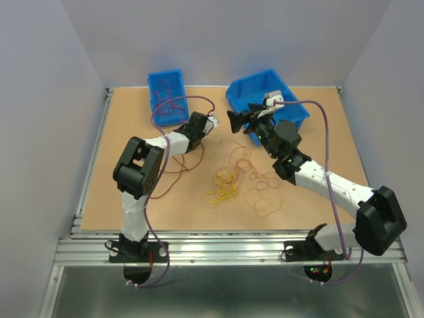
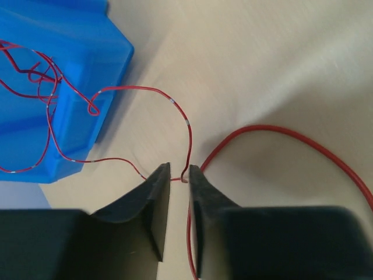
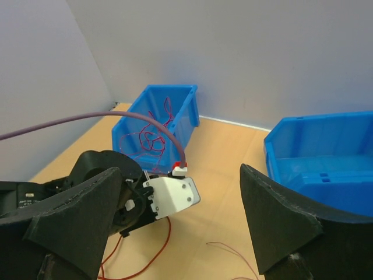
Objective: Untangle the cables
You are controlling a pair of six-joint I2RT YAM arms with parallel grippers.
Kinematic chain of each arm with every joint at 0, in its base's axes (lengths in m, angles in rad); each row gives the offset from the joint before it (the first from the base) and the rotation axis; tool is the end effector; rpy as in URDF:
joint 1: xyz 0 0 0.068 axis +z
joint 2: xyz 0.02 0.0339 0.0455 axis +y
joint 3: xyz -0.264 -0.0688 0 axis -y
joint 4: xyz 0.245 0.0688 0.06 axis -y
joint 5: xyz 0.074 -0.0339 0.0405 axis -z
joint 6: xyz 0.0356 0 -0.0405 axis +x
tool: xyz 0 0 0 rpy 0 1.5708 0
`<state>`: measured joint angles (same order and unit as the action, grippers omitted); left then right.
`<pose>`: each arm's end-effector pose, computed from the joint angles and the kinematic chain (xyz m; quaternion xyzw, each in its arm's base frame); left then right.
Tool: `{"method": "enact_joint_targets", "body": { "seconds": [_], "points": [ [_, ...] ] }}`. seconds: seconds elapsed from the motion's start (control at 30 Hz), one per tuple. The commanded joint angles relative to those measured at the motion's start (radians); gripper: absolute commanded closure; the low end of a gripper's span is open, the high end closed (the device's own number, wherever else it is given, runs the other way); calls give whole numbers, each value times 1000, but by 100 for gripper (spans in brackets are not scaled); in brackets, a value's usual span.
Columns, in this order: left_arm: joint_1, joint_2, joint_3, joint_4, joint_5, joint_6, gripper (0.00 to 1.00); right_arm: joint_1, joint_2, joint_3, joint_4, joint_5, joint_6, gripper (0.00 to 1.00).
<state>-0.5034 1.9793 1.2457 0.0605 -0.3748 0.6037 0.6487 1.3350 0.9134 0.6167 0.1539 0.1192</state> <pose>0.3836 -0.1964 0.1695 0.3966 0.7955 0.1890 0.4174 0.2531 0.1851 0.3458 -0.1083 0.6265 0.2433 0.7325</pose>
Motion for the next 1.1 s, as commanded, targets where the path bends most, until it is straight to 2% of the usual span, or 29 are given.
{"method": "enact_joint_targets", "body": {
  "seconds": [0.0,0.1,0.13,0.17,0.2,0.43,0.53,0.6,0.63,0.77,0.9,1.07],
  "points": [
    [32,3,98,22,5,-5,79,-4,-19,-16,38,-1,-15,13],
    [42,19,107,10,28,-7,83,-3,-22,-19,40,1,-15,13],
    [43,24,109,4,39,-5,87,-4,-23,-21,41,1,-15,14],
    [45,29,115,-5,42,-4,95,-3,-25,-22,43,3,-16,14],
    [49,30,118,-11,50,-5,100,-4,-26,-24,43,3,-16,14],
    [138,-72,156,-56,160,-38,100,-3,-19,-22,51,1,-13,14],
    [207,-138,188,-80,321,-71,100,-4,-5,-13,51,-4,-13,14],
    [236,-155,201,-71,370,-106,100,-4,3,-10,51,-8,-12,14],
    [253,-151,213,-70,419,-110,100,-4,7,-7,52,-8,-12,14],
    [275,-91,300,-65,453,-142,100,-4,20,-1,51,-16,-10,15],
    [308,13,469,-65,493,-220,100,-3,29,5,51,-14,-10,15],
    [310,142,618,-30,383,-231,100,-4,29,4,51,-17,-12,15]
  ]
}}
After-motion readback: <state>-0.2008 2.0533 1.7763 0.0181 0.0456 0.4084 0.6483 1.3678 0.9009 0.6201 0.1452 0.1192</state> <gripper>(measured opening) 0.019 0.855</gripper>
